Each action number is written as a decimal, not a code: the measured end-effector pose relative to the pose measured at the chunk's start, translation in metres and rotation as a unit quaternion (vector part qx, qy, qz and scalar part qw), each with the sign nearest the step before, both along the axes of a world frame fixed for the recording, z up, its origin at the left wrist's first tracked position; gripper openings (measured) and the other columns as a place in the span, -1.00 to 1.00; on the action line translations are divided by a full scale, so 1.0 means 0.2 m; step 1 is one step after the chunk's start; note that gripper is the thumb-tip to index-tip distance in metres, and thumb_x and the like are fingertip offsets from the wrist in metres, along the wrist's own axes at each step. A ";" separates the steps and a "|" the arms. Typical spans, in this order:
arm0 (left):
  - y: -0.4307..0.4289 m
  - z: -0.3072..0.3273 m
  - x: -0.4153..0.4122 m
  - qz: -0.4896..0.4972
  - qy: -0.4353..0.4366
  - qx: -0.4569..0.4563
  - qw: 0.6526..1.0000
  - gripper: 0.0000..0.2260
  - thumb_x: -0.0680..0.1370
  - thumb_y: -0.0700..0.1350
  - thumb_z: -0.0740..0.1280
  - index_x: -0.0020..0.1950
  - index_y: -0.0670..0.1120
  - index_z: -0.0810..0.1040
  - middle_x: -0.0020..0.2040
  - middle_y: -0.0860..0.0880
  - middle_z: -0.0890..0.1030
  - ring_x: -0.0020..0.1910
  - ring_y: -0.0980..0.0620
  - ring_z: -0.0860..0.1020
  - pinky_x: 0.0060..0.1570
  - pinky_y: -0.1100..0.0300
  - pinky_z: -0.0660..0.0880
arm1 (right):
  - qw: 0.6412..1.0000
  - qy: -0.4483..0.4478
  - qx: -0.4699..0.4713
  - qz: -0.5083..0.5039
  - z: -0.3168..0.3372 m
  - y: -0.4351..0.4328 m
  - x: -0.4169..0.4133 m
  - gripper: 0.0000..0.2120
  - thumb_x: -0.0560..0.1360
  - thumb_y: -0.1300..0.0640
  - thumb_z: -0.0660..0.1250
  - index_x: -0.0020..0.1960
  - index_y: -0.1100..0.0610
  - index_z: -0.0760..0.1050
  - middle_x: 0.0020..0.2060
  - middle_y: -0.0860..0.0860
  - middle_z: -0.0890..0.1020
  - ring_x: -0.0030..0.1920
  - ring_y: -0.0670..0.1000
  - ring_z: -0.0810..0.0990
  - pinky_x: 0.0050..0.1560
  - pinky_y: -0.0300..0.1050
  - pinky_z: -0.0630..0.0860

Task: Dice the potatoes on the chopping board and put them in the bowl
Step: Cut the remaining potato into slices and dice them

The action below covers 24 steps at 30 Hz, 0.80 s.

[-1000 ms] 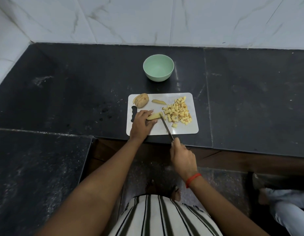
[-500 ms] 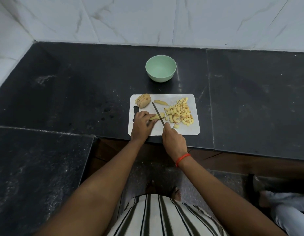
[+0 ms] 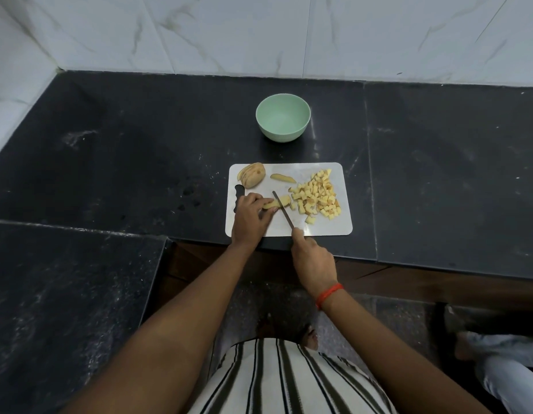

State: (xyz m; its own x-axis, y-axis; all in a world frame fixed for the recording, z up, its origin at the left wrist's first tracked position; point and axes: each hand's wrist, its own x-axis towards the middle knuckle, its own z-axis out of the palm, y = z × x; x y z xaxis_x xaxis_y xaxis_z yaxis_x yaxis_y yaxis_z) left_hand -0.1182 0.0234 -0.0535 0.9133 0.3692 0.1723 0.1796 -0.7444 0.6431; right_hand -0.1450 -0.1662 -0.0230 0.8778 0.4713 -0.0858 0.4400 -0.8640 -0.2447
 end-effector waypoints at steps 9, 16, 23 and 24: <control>0.03 0.00 -0.01 0.001 0.007 -0.050 0.999 -0.63 0.53 0.04 0.49 0.25 -0.13 0.64 0.10 -0.04 0.58 0.14 -0.01 0.48 0.11 0.14 0.46 | 0.988 0.000 0.141 -0.055 0.03 -0.07 -0.04 -0.87 0.69 0.01 0.07 0.00 0.04 0.21 -0.29 0.08 0.56 -0.39 0.24 0.57 -0.47 -0.02 0.38; 0.03 0.01 0.02 -0.001 0.011 -0.065 0.998 -0.76 0.54 0.00 0.48 0.13 -0.08 0.72 0.00 0.01 0.55 0.07 0.01 0.48 0.06 0.11 0.48 | 0.992 -0.008 0.115 -0.046 0.01 0.12 0.13 -0.83 0.67 0.09 0.12 0.21 0.13 0.35 -0.22 0.18 0.61 -0.29 0.31 0.60 -0.41 -0.01 0.34; 0.02 0.00 0.02 0.000 -0.006 -0.048 0.999 -0.73 0.56 0.04 0.46 0.17 -0.07 0.71 0.01 0.01 0.56 0.05 0.03 0.47 0.01 0.07 0.50 | 0.995 -0.022 0.082 -0.045 0.00 0.15 0.15 -0.81 0.64 0.15 0.17 0.23 0.16 0.41 -0.27 0.17 0.59 -0.33 0.30 0.60 -0.45 -0.06 0.26; 0.02 0.00 0.02 0.000 -0.007 -0.046 0.999 -0.74 0.56 0.03 0.46 0.17 -0.08 0.71 0.01 0.00 0.56 0.05 0.03 0.47 0.01 0.07 0.50 | 0.996 -0.019 0.078 -0.044 0.00 0.16 0.15 -0.79 0.65 0.16 0.17 0.26 0.16 0.41 -0.25 0.17 0.59 -0.32 0.30 0.61 -0.44 -0.06 0.27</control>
